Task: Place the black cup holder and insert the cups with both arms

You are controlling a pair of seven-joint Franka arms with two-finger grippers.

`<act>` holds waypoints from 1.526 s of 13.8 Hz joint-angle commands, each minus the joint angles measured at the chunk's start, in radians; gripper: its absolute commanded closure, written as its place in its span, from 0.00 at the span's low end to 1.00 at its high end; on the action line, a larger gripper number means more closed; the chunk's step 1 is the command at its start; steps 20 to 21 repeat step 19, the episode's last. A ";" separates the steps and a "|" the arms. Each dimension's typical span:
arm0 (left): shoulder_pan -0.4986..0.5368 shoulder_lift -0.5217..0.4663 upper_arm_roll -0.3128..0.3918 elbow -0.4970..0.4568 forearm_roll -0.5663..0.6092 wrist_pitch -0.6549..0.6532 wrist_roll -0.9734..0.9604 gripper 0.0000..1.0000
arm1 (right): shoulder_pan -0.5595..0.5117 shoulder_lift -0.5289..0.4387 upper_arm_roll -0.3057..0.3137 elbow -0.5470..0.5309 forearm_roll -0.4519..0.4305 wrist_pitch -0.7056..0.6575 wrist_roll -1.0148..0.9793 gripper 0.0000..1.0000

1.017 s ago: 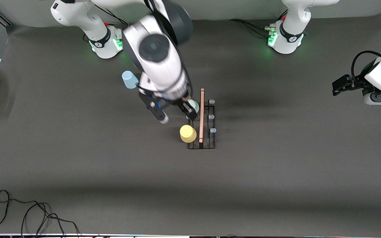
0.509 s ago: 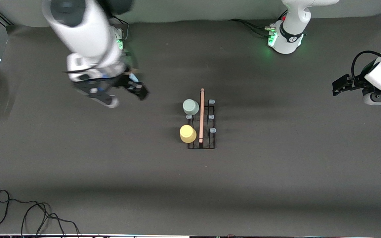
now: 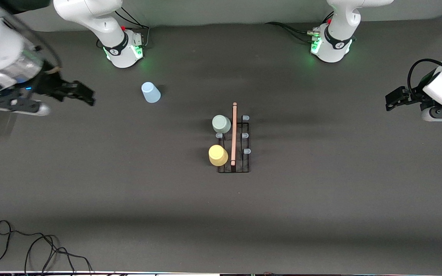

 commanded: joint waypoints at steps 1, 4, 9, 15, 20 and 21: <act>0.002 -0.010 -0.003 -0.001 0.015 -0.016 -0.009 0.00 | -0.122 -0.019 0.021 -0.022 -0.017 0.012 -0.197 0.00; 0.003 -0.010 -0.003 -0.001 0.015 -0.017 -0.007 0.00 | -0.174 0.009 0.012 0.016 -0.061 0.018 -0.340 0.00; 0.003 -0.011 0.002 -0.001 0.015 -0.033 -0.001 0.00 | -0.181 0.012 -0.012 0.026 -0.063 0.024 -0.394 0.00; 0.003 -0.011 0.002 0.000 0.015 -0.034 -0.003 0.00 | -0.179 0.012 -0.012 0.026 -0.047 0.023 -0.384 0.00; 0.000 -0.011 -0.003 -0.003 0.015 -0.043 -0.006 0.00 | -0.179 0.012 -0.019 0.023 -0.029 0.023 -0.380 0.00; 0.000 -0.011 -0.003 -0.003 0.015 -0.043 -0.006 0.00 | -0.179 0.012 -0.019 0.023 -0.029 0.023 -0.380 0.00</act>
